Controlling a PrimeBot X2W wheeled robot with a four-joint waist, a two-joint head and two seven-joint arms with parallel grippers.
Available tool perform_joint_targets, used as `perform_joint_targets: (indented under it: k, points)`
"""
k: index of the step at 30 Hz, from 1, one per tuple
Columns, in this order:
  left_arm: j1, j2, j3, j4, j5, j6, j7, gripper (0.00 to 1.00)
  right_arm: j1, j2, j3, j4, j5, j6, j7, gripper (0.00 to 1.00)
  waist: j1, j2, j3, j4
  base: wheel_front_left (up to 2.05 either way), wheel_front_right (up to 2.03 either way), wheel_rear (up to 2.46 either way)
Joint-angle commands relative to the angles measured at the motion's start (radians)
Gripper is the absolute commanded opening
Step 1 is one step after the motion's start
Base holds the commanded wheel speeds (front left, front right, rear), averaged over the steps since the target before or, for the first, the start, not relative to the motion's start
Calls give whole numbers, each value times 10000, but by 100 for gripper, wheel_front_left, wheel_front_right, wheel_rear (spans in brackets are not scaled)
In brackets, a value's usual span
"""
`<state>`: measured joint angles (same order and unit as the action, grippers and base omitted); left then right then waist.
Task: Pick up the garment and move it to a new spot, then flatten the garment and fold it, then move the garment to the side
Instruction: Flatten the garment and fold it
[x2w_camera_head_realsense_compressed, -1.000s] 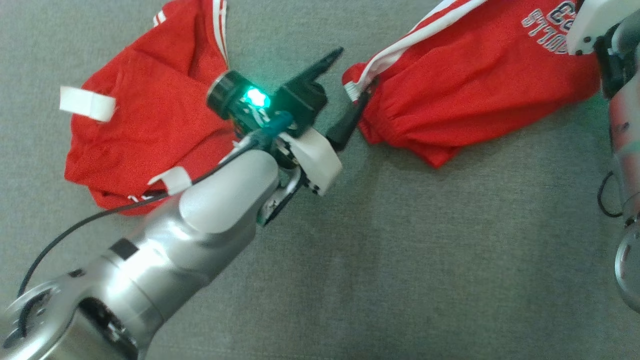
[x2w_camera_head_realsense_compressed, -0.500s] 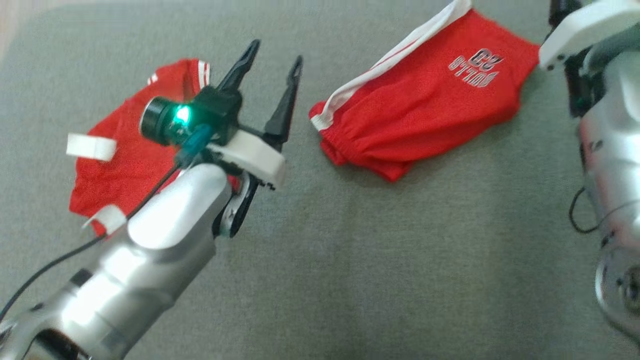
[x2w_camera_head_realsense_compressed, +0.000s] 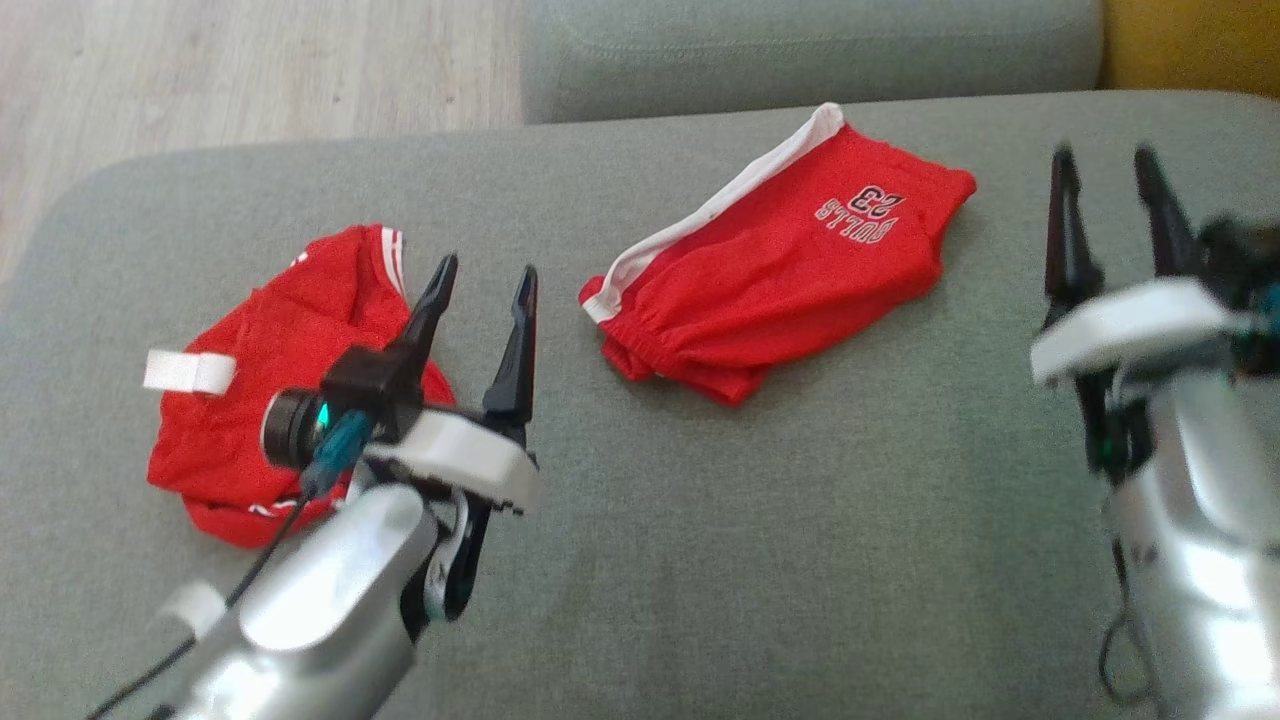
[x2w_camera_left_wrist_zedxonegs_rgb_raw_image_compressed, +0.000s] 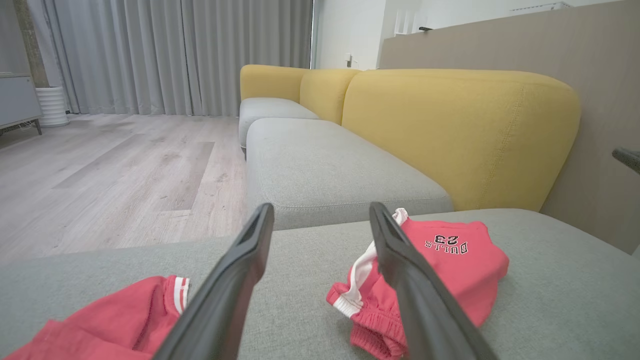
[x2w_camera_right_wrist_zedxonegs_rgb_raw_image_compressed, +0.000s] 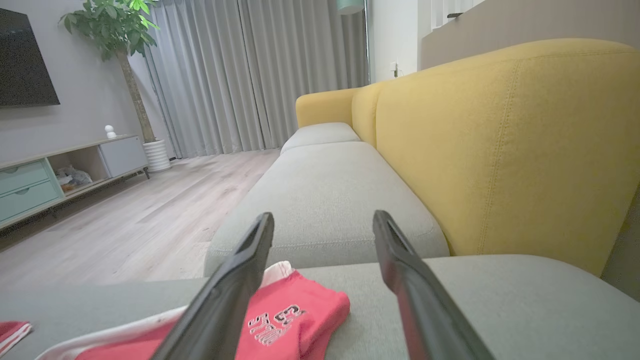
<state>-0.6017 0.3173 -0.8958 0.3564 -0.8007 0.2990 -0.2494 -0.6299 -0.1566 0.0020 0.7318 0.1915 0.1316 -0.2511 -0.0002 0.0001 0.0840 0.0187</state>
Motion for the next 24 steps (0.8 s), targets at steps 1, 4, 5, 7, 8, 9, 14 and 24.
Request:
perform_joint_targets:
  k: [1, 4, 5, 7, 8, 9, 14, 24]
  points:
    - [-90, 245, 642, -412, 128, 66, -116, 100, 246, 90, 208, -744, 134, -9, -57, 100, 2, -1, -172, -82, 0, 0, 0]
    - [670, 134, 1149, -757, 452, 84, -120, 100, 1469, 283, 92, -1858, 174, -9, 177, 100, 2, -1, -276, -125, 0, 0, 0]
    - [929, 88, 1302, -837, 582, 83, -120, 100, 1878, 356, 73, -2228, 130, -9, 274, 100, 2, -1, -302, -135, 0, 0, 0]
    - [1429, -31, 1599, -938, 804, 50, -121, 100, 2653, 533, -12, -2941, 46, -9, 454, 100, 2, -1, -343, -162, 0, 0, 0]
    - [1665, -101, 1750, -978, 900, 13, -121, 100, 2994, 630, -79, -3271, 40, -9, 542, 100, 2, -1, -355, -177, 0, 0, 0]
    - [1878, -164, 1871, -1002, 1003, -40, -122, 100, 3297, 712, -143, -3575, 23, -9, 628, 100, 2, -1, -357, -187, 0, 0, 0]
    - [2462, -437, 2318, -1010, 1557, -371, -122, 100, 4270, 965, -307, -4676, -110, -9, 1042, 100, 2, -1, -337, -203, 0, 0, 0]
    - [2176, -820, 2745, -921, 2307, -971, -123, 100, 3950, 1051, -487, -5581, -452, -9, 1856, 100, 2, -1, 515, 160, 0, 0, 0]
